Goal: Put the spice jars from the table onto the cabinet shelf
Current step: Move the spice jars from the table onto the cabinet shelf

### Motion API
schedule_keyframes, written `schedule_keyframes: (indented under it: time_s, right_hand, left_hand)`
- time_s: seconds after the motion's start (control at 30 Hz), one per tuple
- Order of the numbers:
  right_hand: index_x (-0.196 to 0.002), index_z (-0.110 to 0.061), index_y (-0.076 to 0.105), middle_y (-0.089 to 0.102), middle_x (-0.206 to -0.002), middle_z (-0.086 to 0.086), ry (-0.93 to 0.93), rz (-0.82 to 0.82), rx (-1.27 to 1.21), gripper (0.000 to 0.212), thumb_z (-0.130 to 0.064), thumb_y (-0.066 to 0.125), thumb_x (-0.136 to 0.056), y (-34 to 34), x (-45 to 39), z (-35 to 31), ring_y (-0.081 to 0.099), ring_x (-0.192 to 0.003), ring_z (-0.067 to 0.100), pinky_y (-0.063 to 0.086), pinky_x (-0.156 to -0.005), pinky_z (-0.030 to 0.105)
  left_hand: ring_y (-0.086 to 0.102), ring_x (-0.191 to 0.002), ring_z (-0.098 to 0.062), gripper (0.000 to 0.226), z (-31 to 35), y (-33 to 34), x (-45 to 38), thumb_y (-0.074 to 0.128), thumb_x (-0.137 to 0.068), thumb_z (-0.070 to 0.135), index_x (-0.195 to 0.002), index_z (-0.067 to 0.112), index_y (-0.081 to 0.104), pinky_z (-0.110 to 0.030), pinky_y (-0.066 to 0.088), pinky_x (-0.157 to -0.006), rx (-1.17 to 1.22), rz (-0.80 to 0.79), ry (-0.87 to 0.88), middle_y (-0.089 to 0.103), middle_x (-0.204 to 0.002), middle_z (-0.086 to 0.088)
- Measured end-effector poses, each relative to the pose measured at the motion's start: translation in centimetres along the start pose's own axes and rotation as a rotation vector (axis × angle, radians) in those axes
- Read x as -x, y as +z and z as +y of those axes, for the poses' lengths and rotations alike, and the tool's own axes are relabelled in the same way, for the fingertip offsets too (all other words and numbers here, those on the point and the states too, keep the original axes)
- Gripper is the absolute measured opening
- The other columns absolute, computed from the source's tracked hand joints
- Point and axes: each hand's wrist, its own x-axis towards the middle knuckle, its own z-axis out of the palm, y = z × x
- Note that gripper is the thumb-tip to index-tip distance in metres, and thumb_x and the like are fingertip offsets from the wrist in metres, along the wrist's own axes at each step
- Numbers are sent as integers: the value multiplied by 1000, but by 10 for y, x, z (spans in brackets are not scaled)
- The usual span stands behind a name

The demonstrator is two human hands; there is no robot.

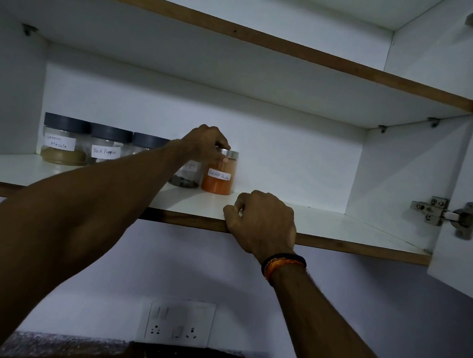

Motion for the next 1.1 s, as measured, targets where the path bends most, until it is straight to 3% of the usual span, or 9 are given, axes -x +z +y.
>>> schedule_keyframes:
  time_s: [0.33,0.5,0.67,0.87,0.97,1.03,1.1]
  right_hand:
    - [-81,-20,71,67,-76,-3,4,-7,44,42,-49,42,-89,2,0,2,60,-71,14,51,-66,27]
    - [-85,-20,71,67,-81,-2,12,-49,65,42,-49,41,-91,-1,-1,1,60,-74,16,44,-63,28]
    - [-91,-18,72,67,-85,2,21,-88,59,43,-45,39,-93,-6,2,-2,60,-77,20,50,-68,32]
    - [-85,-11,65,64,-83,9,-31,-86,168,47,-33,26,-97,-10,16,-11,59,-73,30,43,-68,36]
    - [-98,-10,63,65,-83,9,-43,-128,239,37,-26,31,-101,-8,29,-14,60,-69,30,38,-68,37]
    - [-90,-13,64,65,-74,6,-24,-107,267,53,-32,16,-101,-8,36,-18,52,-59,27,32,-65,36]
    - [-80,-16,64,67,-71,4,1,-23,207,55,-35,17,-100,-7,43,-22,54,-58,27,33,-65,36]
  left_hand:
    - [38,-142,-27,59,1,-2,10,68,-92,30,-145,17,48,-43,34,-113,54,78,-68,44,-154,-4]
    - [41,-140,-27,59,3,-16,36,69,-92,32,-145,14,48,-43,34,-113,22,14,-37,47,-152,-7]
    - [56,-121,-23,50,16,-30,87,72,-89,34,-133,14,59,-36,45,-98,91,-86,-2,62,-133,-5]
    - [56,-123,-23,54,37,-28,149,66,-93,39,-138,13,54,-41,46,-105,118,-142,0,59,-139,-7]
    - [52,-131,-23,57,47,-24,172,61,-95,45,-142,14,52,-33,41,-109,95,-124,-18,55,-145,-5]
    - [51,-131,-23,54,54,-22,185,57,-97,44,-141,13,52,-30,39,-102,103,-90,-27,56,-144,-6]
    - [51,-131,-23,54,62,-20,198,57,-98,43,-142,12,51,-32,39,-104,127,-75,-19,56,-144,-7]
